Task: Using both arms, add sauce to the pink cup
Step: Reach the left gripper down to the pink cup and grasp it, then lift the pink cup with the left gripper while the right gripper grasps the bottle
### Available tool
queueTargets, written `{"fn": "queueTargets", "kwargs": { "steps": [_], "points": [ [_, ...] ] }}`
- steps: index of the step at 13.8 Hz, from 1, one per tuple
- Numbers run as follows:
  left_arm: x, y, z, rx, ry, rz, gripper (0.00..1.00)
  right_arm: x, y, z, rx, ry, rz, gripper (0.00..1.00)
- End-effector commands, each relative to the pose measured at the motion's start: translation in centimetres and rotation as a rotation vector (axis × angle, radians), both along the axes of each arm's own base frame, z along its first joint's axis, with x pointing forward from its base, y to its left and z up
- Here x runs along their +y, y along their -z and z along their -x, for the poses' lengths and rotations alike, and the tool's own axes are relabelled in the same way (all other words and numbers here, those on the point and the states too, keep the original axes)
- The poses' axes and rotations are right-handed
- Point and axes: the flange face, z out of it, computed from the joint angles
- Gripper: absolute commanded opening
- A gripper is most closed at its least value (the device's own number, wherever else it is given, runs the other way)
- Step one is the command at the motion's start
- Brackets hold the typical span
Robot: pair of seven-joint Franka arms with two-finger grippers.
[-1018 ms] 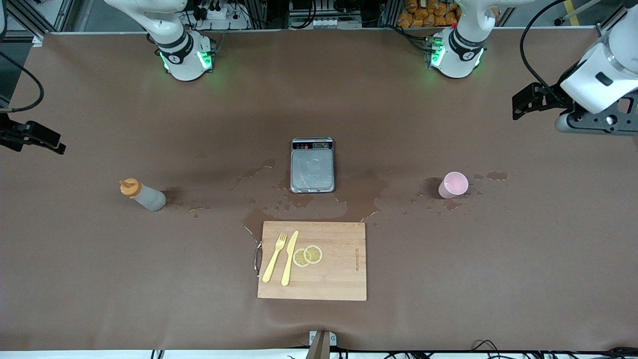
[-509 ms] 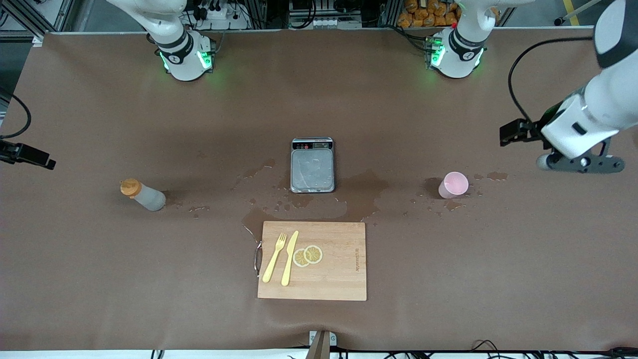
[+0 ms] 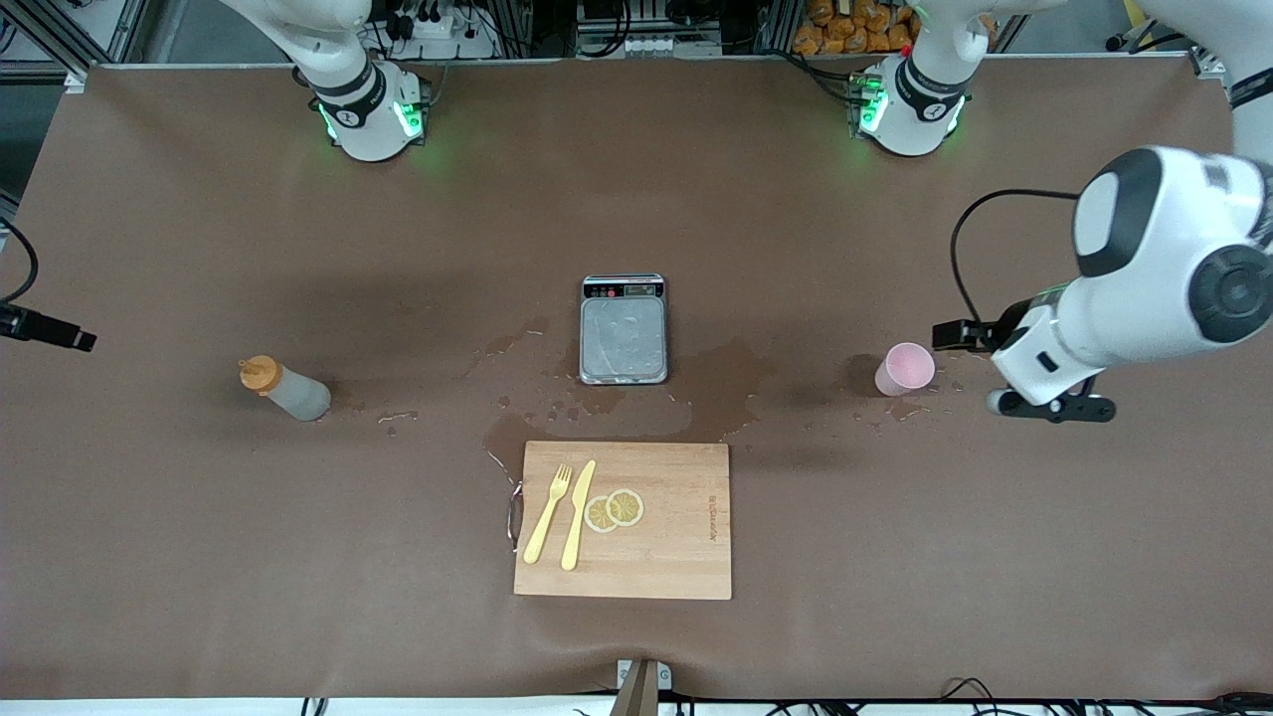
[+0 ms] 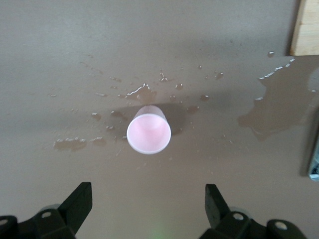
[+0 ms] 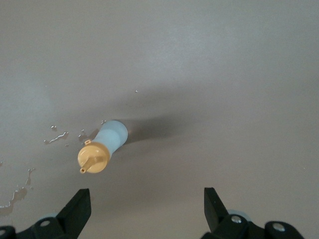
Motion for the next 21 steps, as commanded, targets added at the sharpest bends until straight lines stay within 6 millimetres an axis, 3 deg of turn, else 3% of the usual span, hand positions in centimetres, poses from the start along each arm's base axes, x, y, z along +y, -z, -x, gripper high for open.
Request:
{"fn": "queueTargets", "kwargs": {
  "steps": [1,5,9,11,13,14,17,21],
  "points": [
    [0.0,2.5,1.3,-0.032,-0.021,-0.008,1.00,-1.7,1.3,-1.1,-0.028,0.026,-0.020,1.00],
    [0.5,6.9,2.8,-0.035,-0.031,-0.010,1.00,-5.0,4.3,-1.1,-0.027,0.091,-0.058,1.00],
    [1.0,10.2,3.9,-0.067,-0.028,-0.007,1.00,-7.9,7.5,-0.6,-0.015,0.176,-0.158,1.00],
    [1.4,11.6,4.5,-0.059,-0.036,-0.008,1.00,-7.7,8.1,-0.7,-0.002,0.187,-0.166,1.00],
    [4.6,13.3,5.3,-0.076,-0.067,-0.009,1.00,-8.8,9.5,-0.3,0.031,0.264,-0.170,1.00],
    [5.0,14.0,5.7,-0.071,-0.054,-0.006,1.00,-9.0,10.2,-0.1,0.047,0.293,-0.172,1.00],
    [5.1,15.7,5.9,-0.042,-0.056,-0.004,1.00,-9.9,11.8,0.1,0.087,0.397,-0.173,1.00],
    [4.7,17.3,5.9,-0.016,-0.048,-0.003,1.00,-8.9,14.2,0.6,0.206,0.544,-0.251,1.00]
  ]
}}
